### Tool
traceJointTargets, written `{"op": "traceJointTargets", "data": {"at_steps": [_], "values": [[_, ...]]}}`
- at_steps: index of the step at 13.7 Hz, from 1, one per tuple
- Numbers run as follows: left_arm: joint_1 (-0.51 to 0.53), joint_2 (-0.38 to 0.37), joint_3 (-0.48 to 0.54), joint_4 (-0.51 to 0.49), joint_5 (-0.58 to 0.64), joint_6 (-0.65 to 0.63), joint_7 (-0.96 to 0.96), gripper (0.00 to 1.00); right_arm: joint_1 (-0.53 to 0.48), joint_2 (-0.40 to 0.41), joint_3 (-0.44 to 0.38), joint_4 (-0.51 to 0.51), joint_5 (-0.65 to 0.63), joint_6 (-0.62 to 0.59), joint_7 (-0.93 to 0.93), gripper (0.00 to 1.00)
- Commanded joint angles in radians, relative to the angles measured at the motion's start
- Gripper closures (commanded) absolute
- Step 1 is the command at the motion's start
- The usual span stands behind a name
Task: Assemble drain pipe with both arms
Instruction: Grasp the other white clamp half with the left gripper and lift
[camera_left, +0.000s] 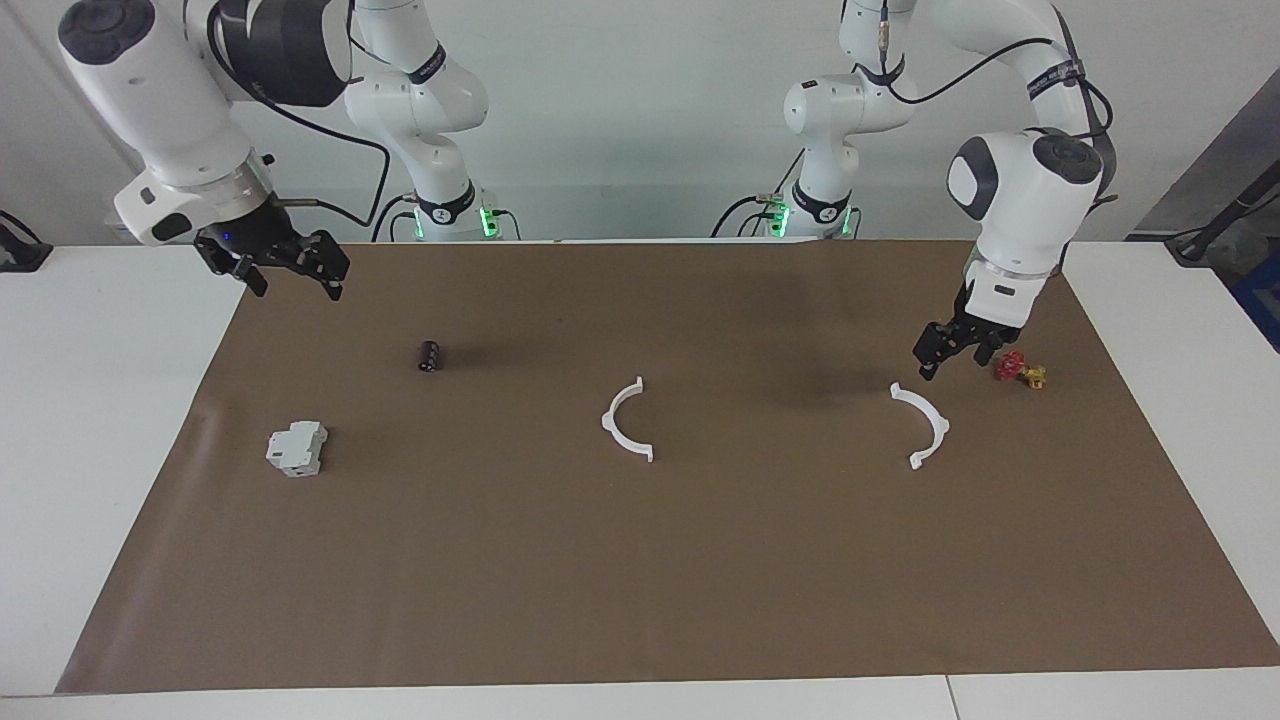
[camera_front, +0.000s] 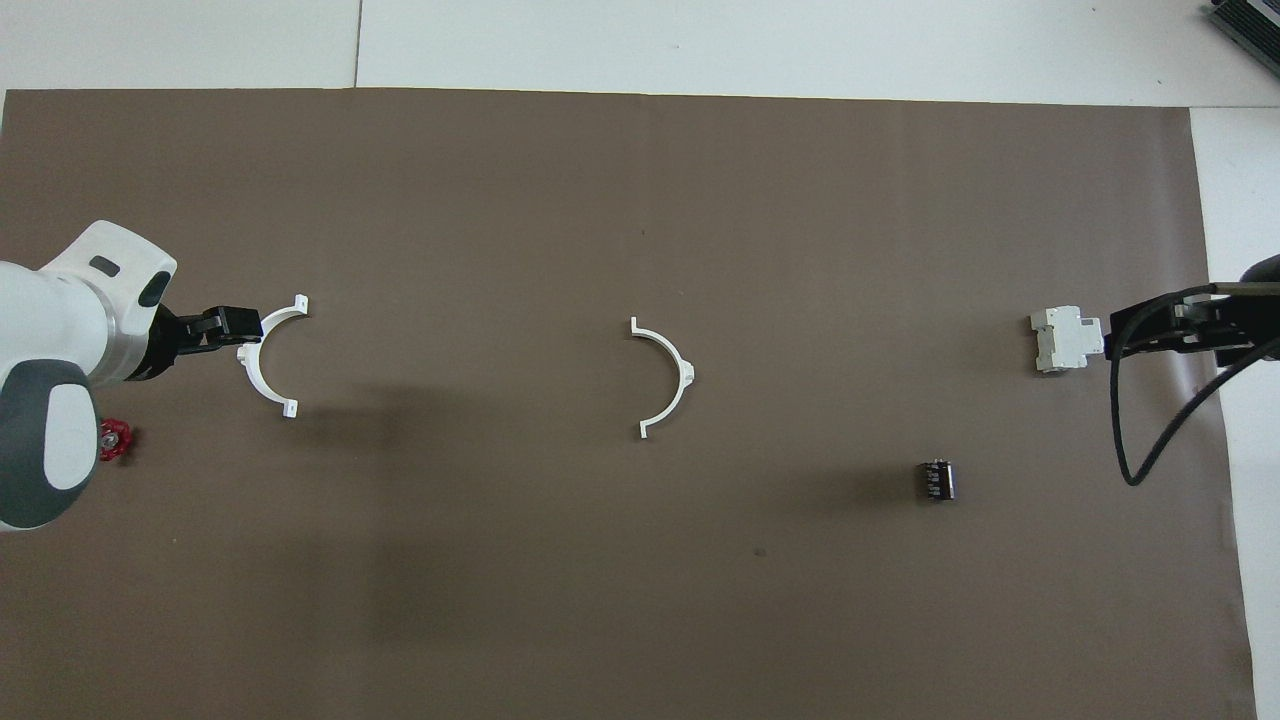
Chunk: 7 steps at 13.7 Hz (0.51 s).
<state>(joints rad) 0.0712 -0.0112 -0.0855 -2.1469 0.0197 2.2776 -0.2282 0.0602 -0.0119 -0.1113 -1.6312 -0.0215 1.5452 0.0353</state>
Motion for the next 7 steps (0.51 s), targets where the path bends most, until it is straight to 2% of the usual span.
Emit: {"op": "traceJointTargets", "data": {"at_steps": [1, 2, 5, 7], "values": [[0.016, 0.011, -0.008, -0.066, -0.015, 0.098, -0.014, 0.00, -0.008, 0.013, 0.008, 0.100, -0.017, -0.092, -0.018, 0.00], [0.016, 0.016, -0.008, -0.083, -0.015, 0.115, -0.026, 0.00, -0.002, 0.010, 0.012, 0.091, -0.014, -0.091, -0.017, 0.00], [0.015, 0.094, -0.008, -0.085, -0.015, 0.189, -0.160, 0.00, 0.004, 0.007, 0.015, 0.085, -0.011, -0.085, -0.017, 0.00], [0.022, 0.137, -0.008, -0.100, -0.015, 0.224, -0.152, 0.00, -0.006, 0.004, 0.015, 0.076, 0.001, -0.082, -0.014, 0.00]]}}
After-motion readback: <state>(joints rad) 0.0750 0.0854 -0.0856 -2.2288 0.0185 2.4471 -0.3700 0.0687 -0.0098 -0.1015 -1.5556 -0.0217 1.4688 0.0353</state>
